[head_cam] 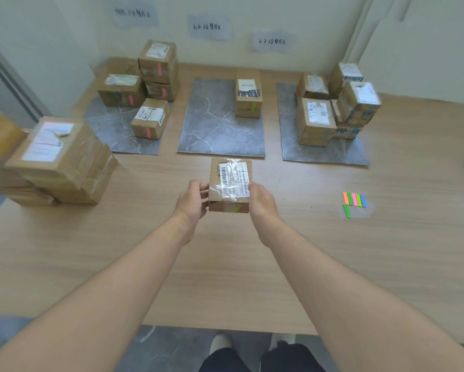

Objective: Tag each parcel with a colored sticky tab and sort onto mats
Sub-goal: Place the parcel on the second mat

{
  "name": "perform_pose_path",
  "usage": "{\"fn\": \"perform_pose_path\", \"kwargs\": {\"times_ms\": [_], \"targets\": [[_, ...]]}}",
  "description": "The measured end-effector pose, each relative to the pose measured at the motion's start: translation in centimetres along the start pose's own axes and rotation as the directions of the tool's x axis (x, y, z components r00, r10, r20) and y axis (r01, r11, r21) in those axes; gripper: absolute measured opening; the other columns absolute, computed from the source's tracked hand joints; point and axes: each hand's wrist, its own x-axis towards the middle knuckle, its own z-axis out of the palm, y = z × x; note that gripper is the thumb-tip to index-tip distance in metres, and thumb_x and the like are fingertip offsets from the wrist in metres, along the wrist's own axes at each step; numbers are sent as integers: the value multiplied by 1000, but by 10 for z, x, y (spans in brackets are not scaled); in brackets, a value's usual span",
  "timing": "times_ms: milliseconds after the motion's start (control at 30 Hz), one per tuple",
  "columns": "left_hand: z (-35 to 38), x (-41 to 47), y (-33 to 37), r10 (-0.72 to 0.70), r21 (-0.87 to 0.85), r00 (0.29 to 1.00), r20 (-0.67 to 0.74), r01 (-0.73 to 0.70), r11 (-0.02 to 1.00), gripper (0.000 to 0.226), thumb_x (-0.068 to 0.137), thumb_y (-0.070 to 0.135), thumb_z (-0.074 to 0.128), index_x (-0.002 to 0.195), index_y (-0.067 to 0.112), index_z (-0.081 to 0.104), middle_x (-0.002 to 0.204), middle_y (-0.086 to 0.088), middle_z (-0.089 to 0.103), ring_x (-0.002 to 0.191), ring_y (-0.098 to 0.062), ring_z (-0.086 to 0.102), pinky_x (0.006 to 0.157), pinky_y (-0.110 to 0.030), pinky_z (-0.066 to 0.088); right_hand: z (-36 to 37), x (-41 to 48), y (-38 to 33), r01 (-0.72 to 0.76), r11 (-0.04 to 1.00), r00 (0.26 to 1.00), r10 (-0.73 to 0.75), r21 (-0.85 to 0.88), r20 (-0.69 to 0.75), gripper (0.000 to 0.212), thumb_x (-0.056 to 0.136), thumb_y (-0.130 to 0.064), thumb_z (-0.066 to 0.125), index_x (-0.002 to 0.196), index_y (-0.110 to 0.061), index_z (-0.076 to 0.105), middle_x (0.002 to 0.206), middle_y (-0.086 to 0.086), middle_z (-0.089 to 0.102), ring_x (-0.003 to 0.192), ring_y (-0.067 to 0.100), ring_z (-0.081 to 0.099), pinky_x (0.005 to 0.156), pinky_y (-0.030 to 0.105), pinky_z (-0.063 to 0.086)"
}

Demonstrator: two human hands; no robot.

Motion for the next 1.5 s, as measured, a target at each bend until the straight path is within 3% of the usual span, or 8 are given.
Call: {"fn": "perform_pose_path", "kwargs": {"times_ms": [367, 500, 633, 800, 967, 1167, 1367, 1500], "targets": [[27, -37, 71, 112, 58, 994, -6, -111, 992, 38, 102, 42, 37, 100, 23, 70, 102, 5, 72, 94, -19, 64, 99, -37, 46, -37, 5, -71, 120, 993, 991, -119, -18, 68, 28, 106, -30, 39, 105, -17, 63, 91, -6, 64, 75, 7, 54, 63, 25, 37], [38, -30, 80, 118, 102, 993, -7, -117, 988, 36, 101, 45, 38, 104, 27, 68, 109, 9, 70, 102, -22, 61, 101, -38, 43, -41, 22, -78, 131, 991, 989, -130, -10, 72, 34, 104, -34, 36, 112, -18, 66, 108, -1, 71, 94, 16, 63, 74, 29, 45], [49, -13, 81, 131, 96, 991, -16, -129, 987, 30, 101, 40, 39, 90, 29, 65, 88, 7, 67, 87, -16, 57, 90, -35, 39, -35, 41, -81, 125, 992, 990, -125, 6, 64, 40, 103, -37, 33, 114, -20, 68, 108, -3, 72, 100, 16, 66, 76, 30, 46], [51, 34, 86, 107, 74, 994, -13, -106, 992, 30, 100, 40, 42, 83, 29, 64, 78, 11, 67, 82, -13, 58, 91, -35, 39, -18, 78, -85, 91, 995, 994, -92, 29, 51, 39, 104, -36, 34, 109, -20, 69, 103, -4, 73, 93, 14, 65, 72, 29, 44], [49, 102, 92, 61, 155, 997, 41, -66, 986, 30, 99, 42, 44, 104, 25, 69, 103, 9, 70, 103, -15, 61, 93, -33, 42, 10, 126, -89, 18, 999, 1000, -18, 32, -24, 52, 96, -52, 27, 107, -29, 73, 103, -6, 76, 100, 19, 69, 97, 42, 53], [65, 180, 94, 6, 183, 995, 95, -23, 983, 27, 100, 38, 44, 93, 27, 68, 102, 9, 70, 106, -15, 61, 100, -34, 43, 27, 190, -82, -44, 998, 993, 48, 40, -111, 57, 91, -61, 29, 109, -29, 72, 106, -7, 76, 105, 19, 69, 104, 47, 50], [89, 230, 88, -13, 230, 997, 76, -5, 973, 35, 100, 36, 43, 126, 26, 64, 123, 8, 67, 117, -12, 58, 109, -35, 41, 24, 246, -70, -41, 997, 987, 51, 64, -151, 48, 93, -58, 32, 88, -43, 77, 98, -13, 78, 103, 17, 70, 104, 47, 51], [108, 261, 87, -32, 267, 997, 73, 12, 964, 24, 102, 29, 43, 103, 30, 66, 102, 15, 68, 107, -11, 61, 95, -30, 43, 20, 284, -64, -30, 992, 987, 48, 119, -155, 43, 102, -44, 34, 96, -34, 76, 99, -13, 78, 102, 8, 70, 104, 42, 51]]}}
